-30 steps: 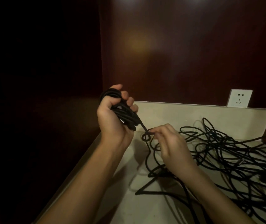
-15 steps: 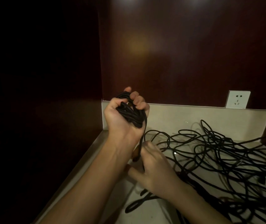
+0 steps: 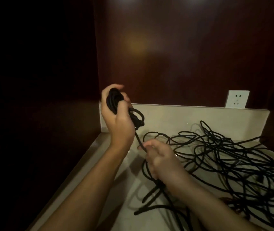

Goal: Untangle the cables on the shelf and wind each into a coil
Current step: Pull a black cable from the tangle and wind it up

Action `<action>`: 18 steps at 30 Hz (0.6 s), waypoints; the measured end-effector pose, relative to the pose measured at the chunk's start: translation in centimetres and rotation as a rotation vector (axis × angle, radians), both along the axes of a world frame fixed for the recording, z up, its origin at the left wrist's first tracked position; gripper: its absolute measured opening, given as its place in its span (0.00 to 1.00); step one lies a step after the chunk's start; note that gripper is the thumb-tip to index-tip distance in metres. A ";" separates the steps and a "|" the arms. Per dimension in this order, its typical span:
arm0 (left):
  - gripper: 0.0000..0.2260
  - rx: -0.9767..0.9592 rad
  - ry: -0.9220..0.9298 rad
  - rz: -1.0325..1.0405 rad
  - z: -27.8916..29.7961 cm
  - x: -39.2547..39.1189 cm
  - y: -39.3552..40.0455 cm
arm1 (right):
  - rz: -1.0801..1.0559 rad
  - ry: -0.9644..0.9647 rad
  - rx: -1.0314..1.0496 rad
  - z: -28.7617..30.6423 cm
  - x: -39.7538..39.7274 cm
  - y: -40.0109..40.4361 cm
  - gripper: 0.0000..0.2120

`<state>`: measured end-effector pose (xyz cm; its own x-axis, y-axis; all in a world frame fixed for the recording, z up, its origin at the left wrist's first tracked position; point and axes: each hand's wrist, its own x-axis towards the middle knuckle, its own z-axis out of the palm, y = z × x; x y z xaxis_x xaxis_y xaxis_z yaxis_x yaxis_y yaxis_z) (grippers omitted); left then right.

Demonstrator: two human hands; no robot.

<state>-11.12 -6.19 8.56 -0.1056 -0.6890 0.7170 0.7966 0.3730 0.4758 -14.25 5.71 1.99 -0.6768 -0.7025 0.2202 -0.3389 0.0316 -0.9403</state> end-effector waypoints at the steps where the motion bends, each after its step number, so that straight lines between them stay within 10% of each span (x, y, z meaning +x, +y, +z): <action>1: 0.13 -0.067 -0.030 0.069 0.0 0.1 -0.2 | -0.017 0.162 0.068 0.0 0.3 0.1 0.09; 7: 0.16 -0.522 -0.314 0.508 0.3 2.2 -3.9 | 0.216 -0.042 0.261 -3.0 -0.8 4.5 0.08; 10: 0.19 -0.756 -0.522 0.620 0.1 3.2 -4.3 | 0.162 0.380 0.117 -2.4 -3.1 5.4 0.06; 18: 0.10 -0.982 -0.981 0.404 -2.8 3.0 -5.2 | 0.425 0.516 0.219 1.8 -4.4 5.7 0.03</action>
